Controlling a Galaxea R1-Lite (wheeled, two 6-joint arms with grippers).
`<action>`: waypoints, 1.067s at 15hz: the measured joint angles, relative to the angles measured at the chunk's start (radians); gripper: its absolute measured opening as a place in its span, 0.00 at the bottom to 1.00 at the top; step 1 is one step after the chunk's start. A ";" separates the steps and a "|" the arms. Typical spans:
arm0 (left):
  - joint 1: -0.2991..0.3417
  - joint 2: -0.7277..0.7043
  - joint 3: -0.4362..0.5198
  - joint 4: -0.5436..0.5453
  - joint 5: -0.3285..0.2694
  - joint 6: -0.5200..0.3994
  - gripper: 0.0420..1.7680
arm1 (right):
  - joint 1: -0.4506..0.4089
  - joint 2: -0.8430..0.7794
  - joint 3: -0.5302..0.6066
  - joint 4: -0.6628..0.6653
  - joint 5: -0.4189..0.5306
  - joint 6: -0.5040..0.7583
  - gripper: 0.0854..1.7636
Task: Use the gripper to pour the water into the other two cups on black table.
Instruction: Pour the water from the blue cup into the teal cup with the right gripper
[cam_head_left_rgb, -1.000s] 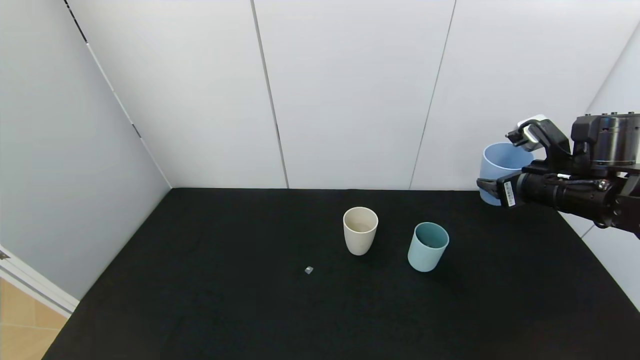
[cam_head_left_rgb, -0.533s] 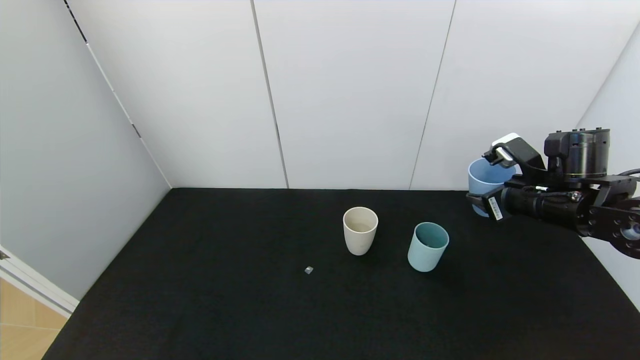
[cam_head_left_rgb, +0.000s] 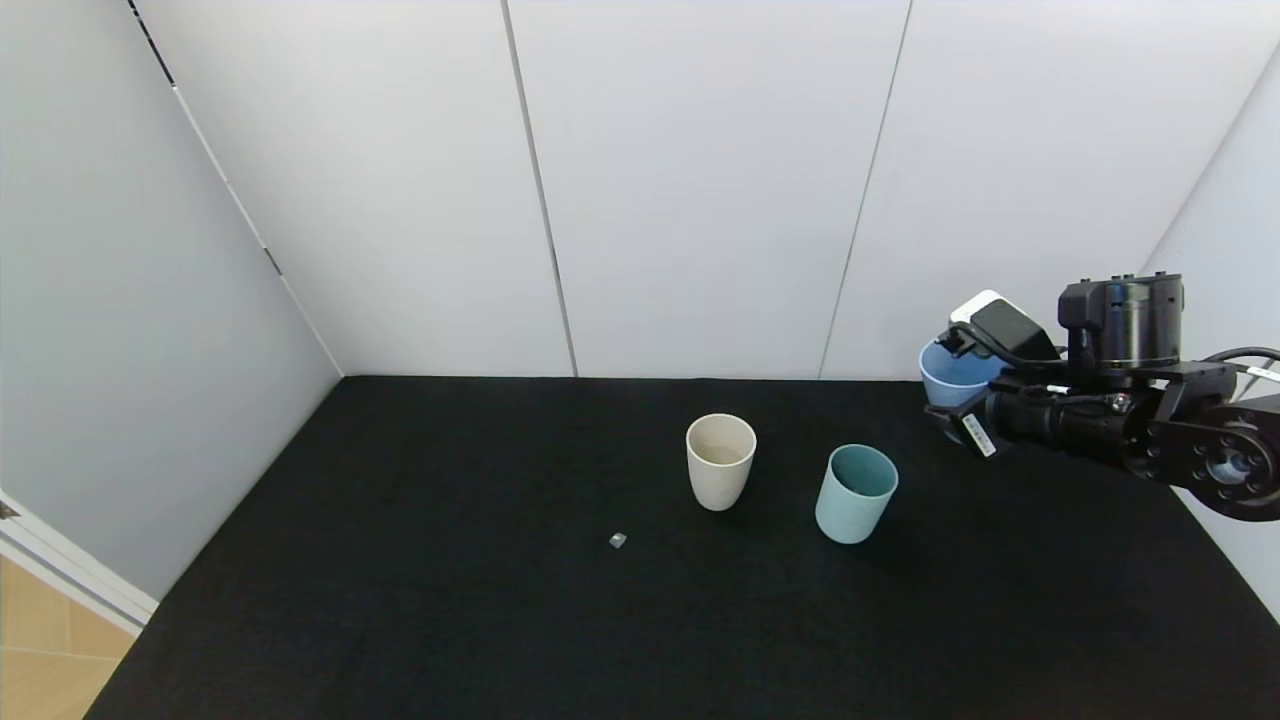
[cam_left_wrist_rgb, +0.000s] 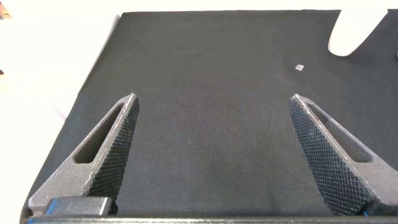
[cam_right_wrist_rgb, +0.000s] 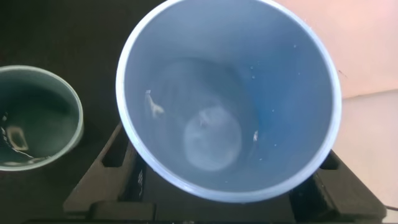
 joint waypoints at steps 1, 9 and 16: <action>0.000 0.000 0.000 0.000 0.000 0.000 0.97 | 0.001 0.002 -0.002 0.002 0.000 -0.022 0.70; 0.000 0.000 0.000 0.000 0.000 0.000 0.97 | 0.029 0.003 0.005 0.003 -0.036 -0.140 0.70; 0.000 0.000 0.000 0.000 0.000 0.000 0.97 | 0.033 0.001 0.019 0.003 -0.036 -0.219 0.70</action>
